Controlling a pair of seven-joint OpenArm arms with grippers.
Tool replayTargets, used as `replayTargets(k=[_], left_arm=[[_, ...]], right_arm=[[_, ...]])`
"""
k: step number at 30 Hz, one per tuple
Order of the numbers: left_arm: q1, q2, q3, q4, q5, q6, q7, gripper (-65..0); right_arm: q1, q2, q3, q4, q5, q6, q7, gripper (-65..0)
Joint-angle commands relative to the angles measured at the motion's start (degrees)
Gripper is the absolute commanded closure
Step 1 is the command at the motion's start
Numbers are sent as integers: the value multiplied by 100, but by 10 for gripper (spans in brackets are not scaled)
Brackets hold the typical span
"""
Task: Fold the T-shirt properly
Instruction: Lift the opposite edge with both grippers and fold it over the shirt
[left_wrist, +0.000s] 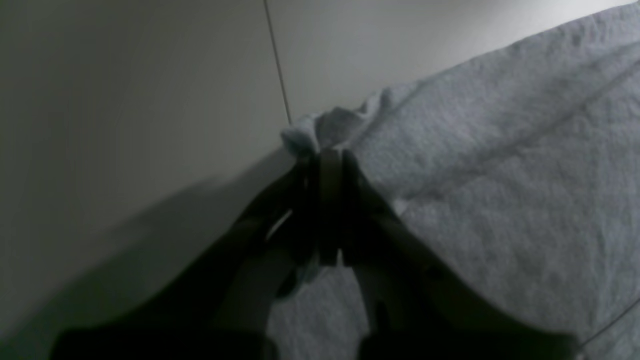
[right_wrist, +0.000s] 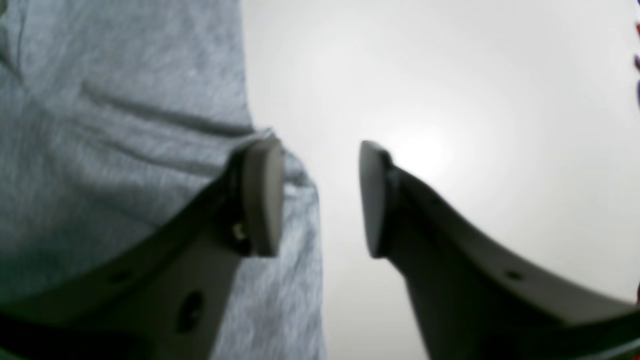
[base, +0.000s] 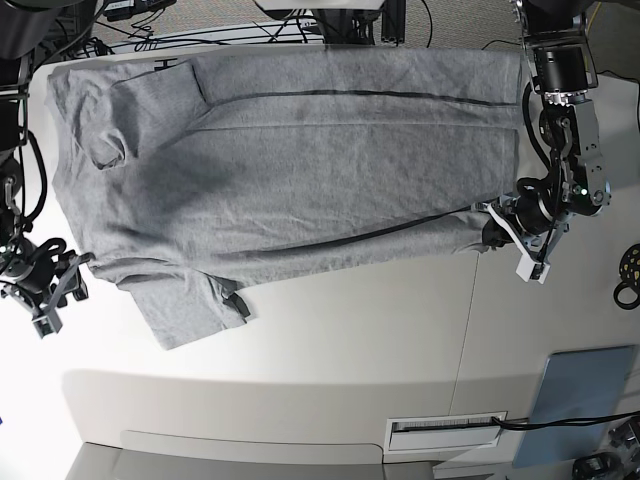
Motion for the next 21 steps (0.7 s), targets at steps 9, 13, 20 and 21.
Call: replayTargets(k=[9, 13, 20, 21], left_arm=[[-92, -81, -24, 109, -59, -4, -63, 0], [-92, -81, -24, 109, 101, -2, -59, 0], [-92, -81, -24, 109, 129, -2, -66, 0], [-92, -81, -26, 109, 129, -2, -68, 0]], right_arm=[[1679, -470, -1384, -2017, 481, 323, -181, -278], [2212, -1080, -1727, -2999, 13, 365, -101, -279], [2463, -1491, -1725, -3882, -1132, 328, 195, -279], [2463, -1486, -1725, -3912, -1132, 284, 219, -279]])
